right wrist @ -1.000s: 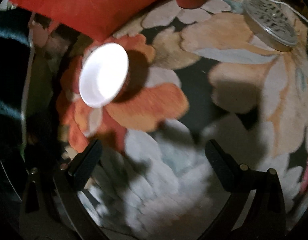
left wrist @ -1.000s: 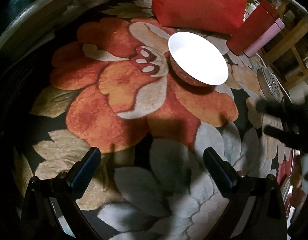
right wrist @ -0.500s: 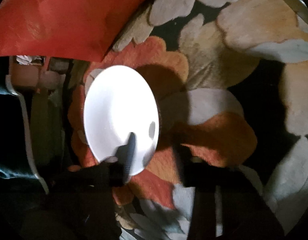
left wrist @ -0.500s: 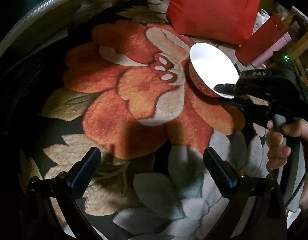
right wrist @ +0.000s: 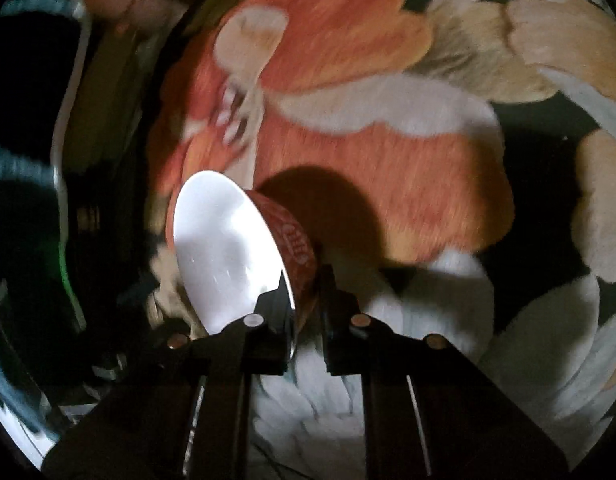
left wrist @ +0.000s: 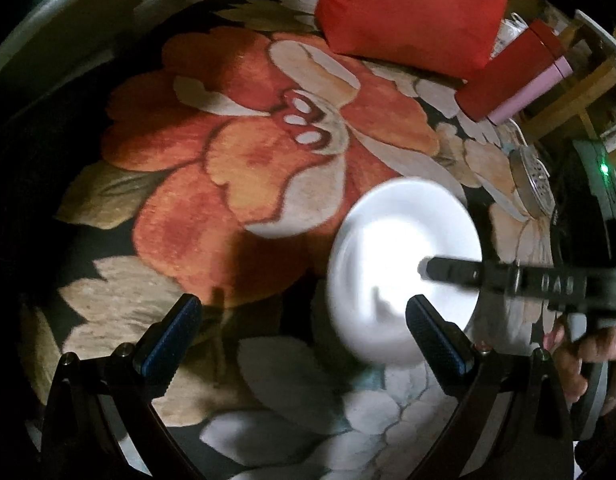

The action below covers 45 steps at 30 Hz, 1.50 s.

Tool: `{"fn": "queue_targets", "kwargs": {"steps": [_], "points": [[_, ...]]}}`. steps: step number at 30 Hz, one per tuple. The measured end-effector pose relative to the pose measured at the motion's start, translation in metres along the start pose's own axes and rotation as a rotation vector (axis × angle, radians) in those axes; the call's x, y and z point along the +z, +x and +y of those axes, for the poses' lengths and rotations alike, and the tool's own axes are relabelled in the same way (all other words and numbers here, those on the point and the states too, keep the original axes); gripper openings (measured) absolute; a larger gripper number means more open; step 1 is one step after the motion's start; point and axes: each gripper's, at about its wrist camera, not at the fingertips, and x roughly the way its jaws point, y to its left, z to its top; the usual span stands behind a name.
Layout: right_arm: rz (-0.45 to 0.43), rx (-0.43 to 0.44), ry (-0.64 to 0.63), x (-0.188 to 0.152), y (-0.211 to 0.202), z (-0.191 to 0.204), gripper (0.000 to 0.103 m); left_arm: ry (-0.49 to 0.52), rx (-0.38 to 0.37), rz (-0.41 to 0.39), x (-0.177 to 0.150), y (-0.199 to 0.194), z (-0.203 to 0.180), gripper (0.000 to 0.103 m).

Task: Organize plates and bowls
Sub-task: 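Grasp the rim of the last white bowl with the left tool, then carry the last white bowl with the left tool over the stack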

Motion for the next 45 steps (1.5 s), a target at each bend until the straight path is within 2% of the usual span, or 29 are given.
{"fn": "queue_targets", "kwargs": {"steps": [2, 3, 4, 6, 9, 11, 12, 14, 16, 22, 28, 37, 45], "points": [[-0.011, -0.008, -0.021, -0.004, -0.002, 0.003, 0.014, 0.015, -0.009, 0.002, -0.001, 0.005, -0.006, 0.097], [-0.025, -0.003, -0.009, -0.006, -0.003, 0.004, 0.015, 0.021, -0.013, 0.01, 0.0, 0.009, -0.009, 0.087], [-0.036, -0.004, 0.004, -0.008, -0.004, 0.004, 0.015, 0.022, -0.012, 0.017, 0.0, 0.012, -0.01, 0.082], [-0.061, -0.015, 0.019, -0.012, -0.005, 0.004, 0.015, 0.02, -0.02, 0.019, 0.004, 0.018, -0.014, 0.079], [-0.085, -0.044, 0.045, -0.017, 0.0, 0.005, 0.015, 0.033, -0.029, 0.047, 0.009, 0.03, -0.019, 0.047], [-0.084, -0.06, 0.064, -0.018, 0.007, 0.005, 0.015, 0.028, -0.07, 0.079, 0.009, 0.039, -0.022, 0.035], [-0.084, -0.066, 0.071, -0.016, 0.009, 0.004, 0.015, 0.026, -0.082, 0.089, 0.009, 0.041, -0.023, 0.026], [-0.099, -0.067, 0.081, -0.019, 0.01, 0.003, 0.015, 0.033, -0.073, 0.083, 0.006, 0.042, -0.026, 0.025], [-0.116, -0.088, 0.085, -0.022, 0.009, 0.002, 0.015, 0.036, -0.076, 0.073, 0.002, 0.038, -0.028, 0.016], [-0.15, -0.128, 0.087, -0.037, -0.011, -0.001, 0.012, 0.086, -0.093, 0.065, -0.006, 0.027, -0.046, 0.016], [-0.158, -0.159, 0.102, -0.061, -0.048, -0.007, 0.012, 0.155, -0.102, 0.048, -0.013, 0.005, -0.087, 0.016], [-0.246, -0.198, 0.233, -0.123, -0.122, -0.033, 0.012, 0.319, -0.132, 0.028, -0.038, -0.031, -0.189, 0.016], [-0.349, -0.218, 0.386, -0.2, -0.178, -0.076, 0.013, 0.494, -0.174, 0.056, -0.088, -0.046, -0.279, 0.016]]}}
